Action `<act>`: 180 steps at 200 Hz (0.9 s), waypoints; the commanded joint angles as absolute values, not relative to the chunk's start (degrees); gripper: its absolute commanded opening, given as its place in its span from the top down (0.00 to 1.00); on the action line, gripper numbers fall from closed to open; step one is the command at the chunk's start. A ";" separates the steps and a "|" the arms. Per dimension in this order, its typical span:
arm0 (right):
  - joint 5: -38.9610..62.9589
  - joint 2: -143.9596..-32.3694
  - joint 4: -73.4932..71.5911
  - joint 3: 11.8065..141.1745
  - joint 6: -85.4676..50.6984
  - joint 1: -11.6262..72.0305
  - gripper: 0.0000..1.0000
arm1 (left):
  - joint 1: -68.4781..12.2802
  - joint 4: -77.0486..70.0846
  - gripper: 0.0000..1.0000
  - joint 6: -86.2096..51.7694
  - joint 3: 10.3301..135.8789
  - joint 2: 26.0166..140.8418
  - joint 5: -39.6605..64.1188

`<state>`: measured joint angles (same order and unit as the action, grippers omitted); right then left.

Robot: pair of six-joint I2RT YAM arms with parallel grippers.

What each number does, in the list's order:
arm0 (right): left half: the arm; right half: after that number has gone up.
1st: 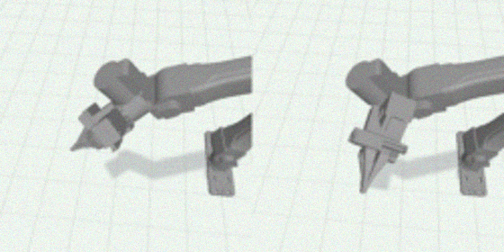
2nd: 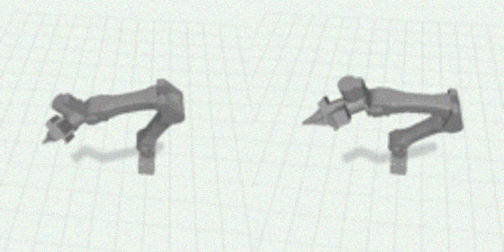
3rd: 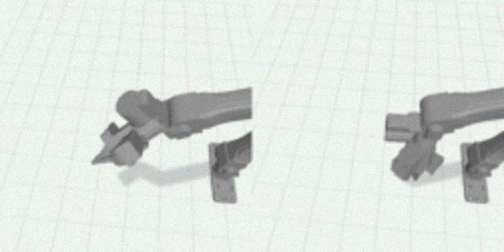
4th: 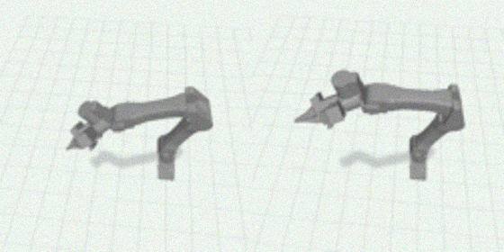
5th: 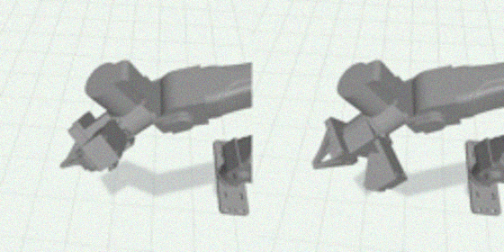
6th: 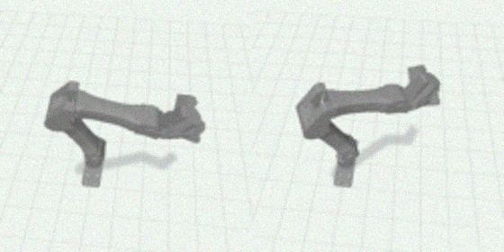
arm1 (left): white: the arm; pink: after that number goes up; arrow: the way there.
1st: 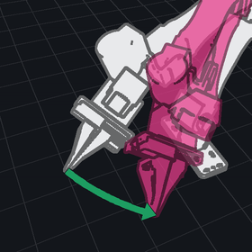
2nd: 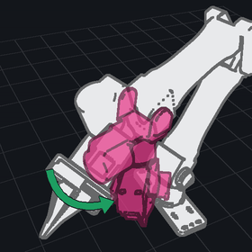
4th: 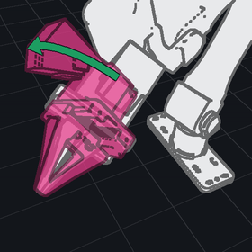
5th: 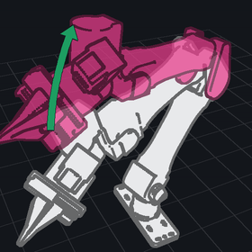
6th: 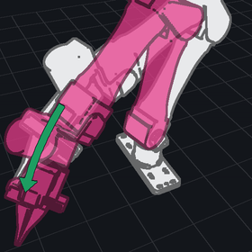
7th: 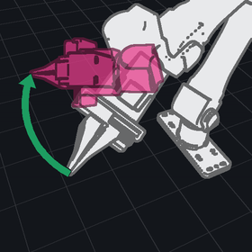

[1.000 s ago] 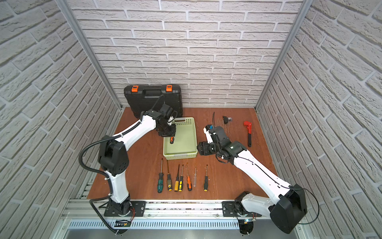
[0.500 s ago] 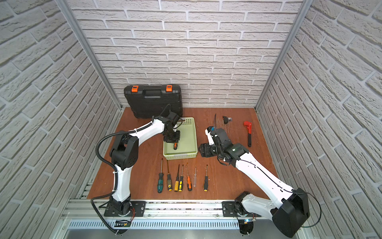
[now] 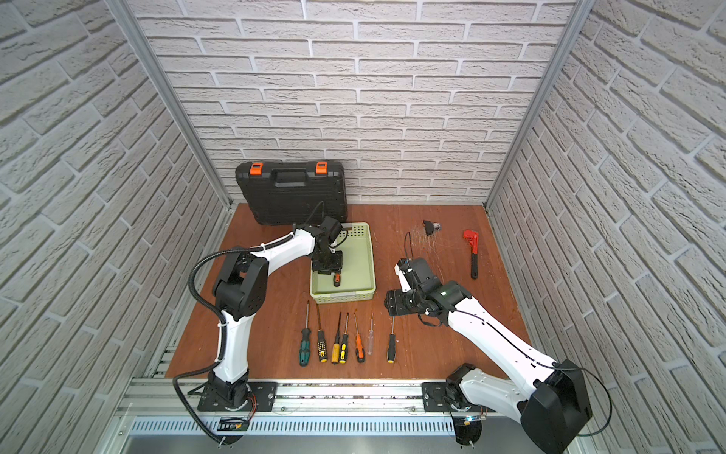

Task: Put the screwdriver in the bin
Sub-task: Place the screwdriver in the bin, then pick up the screwdriver from the bottom-center of the table.

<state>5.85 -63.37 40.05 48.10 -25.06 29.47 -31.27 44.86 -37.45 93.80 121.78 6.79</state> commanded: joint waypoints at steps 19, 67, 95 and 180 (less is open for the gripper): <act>7.22 -62.47 41.18 48.14 -27.12 30.05 0.30 | -32.60 45.96 0.53 -37.12 94.59 116.98 4.24; 3.82 -63.90 46.24 47.72 -30.73 33.14 0.37 | -34.01 42.95 0.48 -35.70 87.94 101.05 3.17; -0.15 -62.68 47.30 45.69 -36.80 38.69 0.38 | -33.93 44.99 0.47 -35.57 83.38 92.20 -2.01; 0.07 -67.01 40.63 37.62 -48.02 47.50 0.48 | -30.57 42.60 0.43 -35.47 74.00 81.29 -4.55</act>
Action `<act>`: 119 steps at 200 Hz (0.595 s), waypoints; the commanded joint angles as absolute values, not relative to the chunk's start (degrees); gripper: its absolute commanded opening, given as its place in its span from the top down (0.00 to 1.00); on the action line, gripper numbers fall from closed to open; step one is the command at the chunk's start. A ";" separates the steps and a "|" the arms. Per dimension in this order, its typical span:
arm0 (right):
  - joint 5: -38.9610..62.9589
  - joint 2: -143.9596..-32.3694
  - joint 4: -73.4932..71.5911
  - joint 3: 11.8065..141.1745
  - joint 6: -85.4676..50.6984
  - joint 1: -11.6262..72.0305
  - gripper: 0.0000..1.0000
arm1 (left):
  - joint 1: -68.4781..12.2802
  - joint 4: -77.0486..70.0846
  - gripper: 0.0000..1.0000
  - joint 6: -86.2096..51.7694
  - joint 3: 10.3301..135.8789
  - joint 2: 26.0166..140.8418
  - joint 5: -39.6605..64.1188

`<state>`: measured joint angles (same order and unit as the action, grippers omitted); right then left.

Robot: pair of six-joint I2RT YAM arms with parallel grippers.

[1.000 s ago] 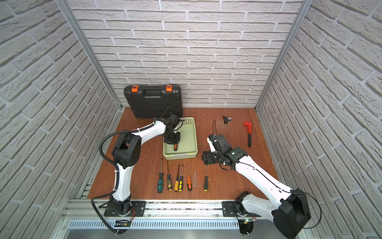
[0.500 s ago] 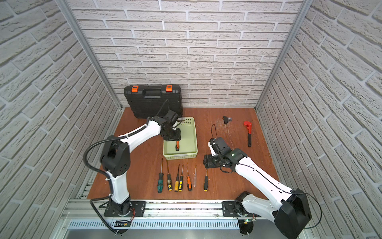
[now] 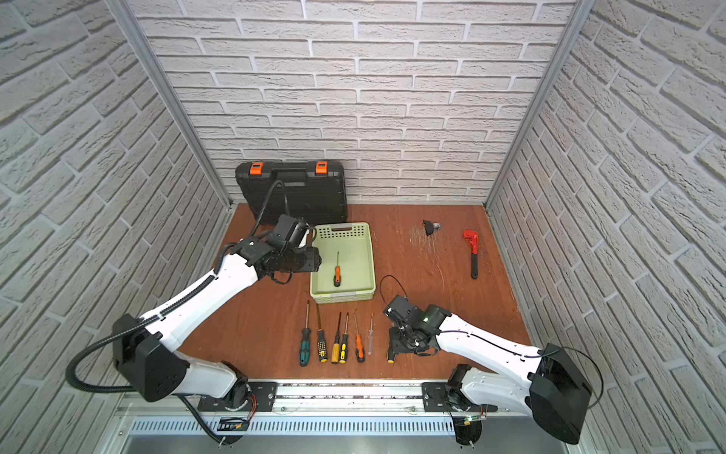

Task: Put the screwdriver in the bin
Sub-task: Pick up the screwdriver from the bottom-center of the table.

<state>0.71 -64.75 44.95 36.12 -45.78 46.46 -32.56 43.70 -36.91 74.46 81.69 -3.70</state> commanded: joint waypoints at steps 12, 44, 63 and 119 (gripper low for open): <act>0.33 -68.78 39.36 38.05 -47.99 47.55 0.47 | -30.12 42.67 0.43 -34.92 73.61 80.98 -4.50; 0.44 -73.56 38.33 38.76 -47.90 47.64 0.48 | -29.12 41.80 0.43 -34.66 72.01 79.37 -3.88; 0.70 -74.83 38.23 38.65 -47.61 47.64 0.49 | -27.94 41.99 0.43 -34.06 71.77 78.78 -4.38; 2.26 -77.91 37.03 37.85 -46.85 47.64 0.61 | -24.15 42.58 0.43 -31.70 72.61 77.18 -5.27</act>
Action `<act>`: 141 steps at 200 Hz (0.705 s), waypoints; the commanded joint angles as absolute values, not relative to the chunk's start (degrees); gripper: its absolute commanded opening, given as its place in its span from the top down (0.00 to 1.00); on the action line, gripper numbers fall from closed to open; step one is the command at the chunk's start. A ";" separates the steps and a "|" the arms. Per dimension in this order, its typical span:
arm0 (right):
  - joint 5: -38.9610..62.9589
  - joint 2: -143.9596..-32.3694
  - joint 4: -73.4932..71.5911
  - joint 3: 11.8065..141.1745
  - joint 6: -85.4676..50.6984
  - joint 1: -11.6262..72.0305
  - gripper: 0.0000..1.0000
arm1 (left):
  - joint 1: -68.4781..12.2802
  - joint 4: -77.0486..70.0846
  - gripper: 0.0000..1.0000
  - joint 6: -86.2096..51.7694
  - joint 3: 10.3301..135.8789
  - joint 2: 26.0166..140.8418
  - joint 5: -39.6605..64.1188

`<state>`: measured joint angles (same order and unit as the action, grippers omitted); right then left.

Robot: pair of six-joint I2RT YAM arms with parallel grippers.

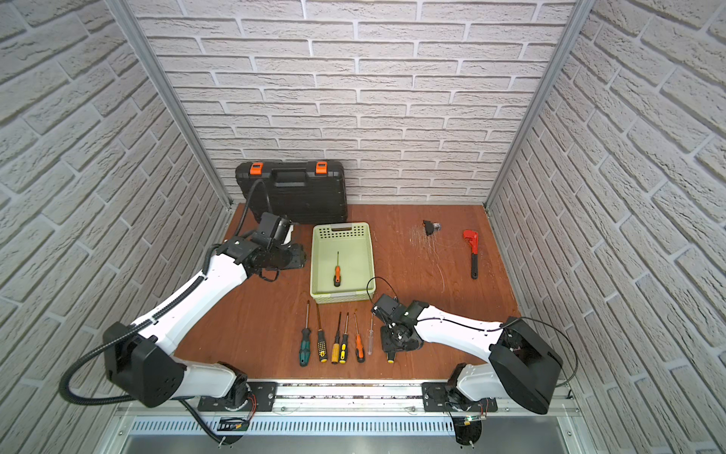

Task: Put the screwdriver in the bin
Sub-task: Pick up the screwdriver from the bottom-center of the table.

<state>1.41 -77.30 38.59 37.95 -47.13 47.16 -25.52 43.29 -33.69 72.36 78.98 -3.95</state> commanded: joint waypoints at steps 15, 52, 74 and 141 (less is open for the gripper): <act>2.37 -78.39 37.00 37.60 -46.72 47.64 0.71 | -22.83 43.00 0.43 -31.30 72.60 76.75 -5.81; 2.77 -79.23 36.80 36.88 -46.08 47.64 0.77 | -19.64 43.21 0.43 -30.98 72.40 75.71 -5.11; 2.12 -77.85 37.08 35.99 -46.53 47.64 0.83 | -18.47 43.31 0.43 -30.96 72.45 75.24 -4.70; -2.36 -67.91 47.84 40.82 -47.20 46.13 0.89 | -17.51 42.81 0.43 -32.34 72.85 75.66 -3.24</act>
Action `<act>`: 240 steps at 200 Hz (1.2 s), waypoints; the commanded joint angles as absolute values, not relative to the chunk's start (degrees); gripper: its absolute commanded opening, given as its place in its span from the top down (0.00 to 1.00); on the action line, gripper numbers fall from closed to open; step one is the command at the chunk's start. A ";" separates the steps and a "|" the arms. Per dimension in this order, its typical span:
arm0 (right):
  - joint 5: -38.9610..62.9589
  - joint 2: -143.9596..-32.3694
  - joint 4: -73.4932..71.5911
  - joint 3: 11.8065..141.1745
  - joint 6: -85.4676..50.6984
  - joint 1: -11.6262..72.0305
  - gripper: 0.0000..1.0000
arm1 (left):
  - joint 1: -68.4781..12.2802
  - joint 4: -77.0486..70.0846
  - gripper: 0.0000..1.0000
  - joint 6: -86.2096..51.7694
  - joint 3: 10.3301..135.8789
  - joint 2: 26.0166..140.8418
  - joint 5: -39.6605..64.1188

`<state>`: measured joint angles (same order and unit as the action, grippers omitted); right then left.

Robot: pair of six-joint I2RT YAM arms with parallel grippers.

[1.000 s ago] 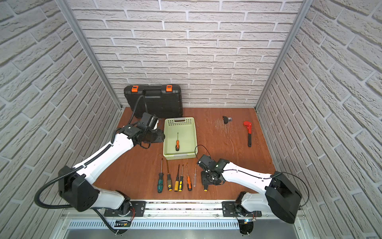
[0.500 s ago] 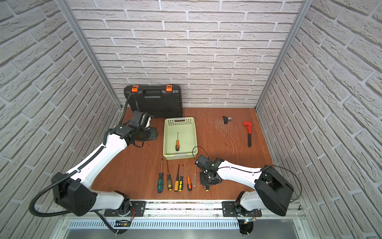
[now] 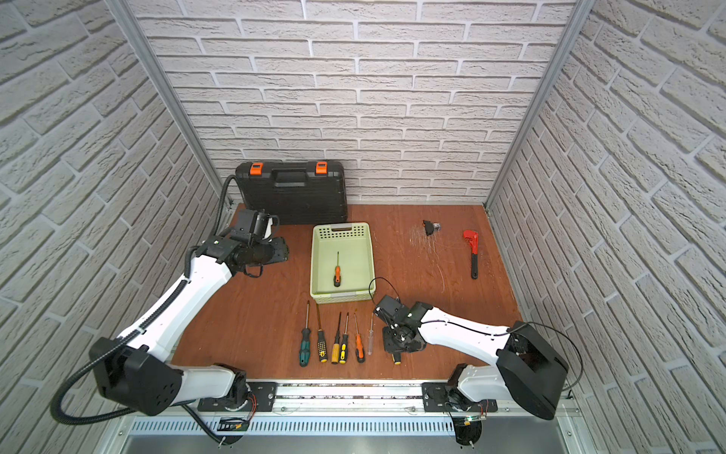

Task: Put the screwdriver in the bin
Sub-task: Pick up the screwdriver from the bottom-center of the table, then place the screwdriver into the bin.

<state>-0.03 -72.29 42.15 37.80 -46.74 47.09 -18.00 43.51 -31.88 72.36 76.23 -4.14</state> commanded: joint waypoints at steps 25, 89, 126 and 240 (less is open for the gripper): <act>0.05 -62.68 50.23 41.83 -46.39 40.88 0.90 | -16.56 43.06 0.43 -31.97 74.30 75.95 -2.84; 1.92 -72.18 54.96 70.50 -29.30 31.13 0.92 | -14.60 44.54 0.43 -31.54 76.26 75.52 -2.19; 10.10 -90.31 50.87 87.23 -23.87 30.85 0.93 | -13.47 45.23 0.43 -32.17 73.84 72.63 -2.25; 18.33 -120.55 44.27 102.57 -24.75 32.78 0.94 | -11.92 45.99 0.43 -34.79 66.89 64.67 -1.96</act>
<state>18.87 -119.77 46.94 100.62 -25.02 31.75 -12.58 46.30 -34.59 67.90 65.73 -1.89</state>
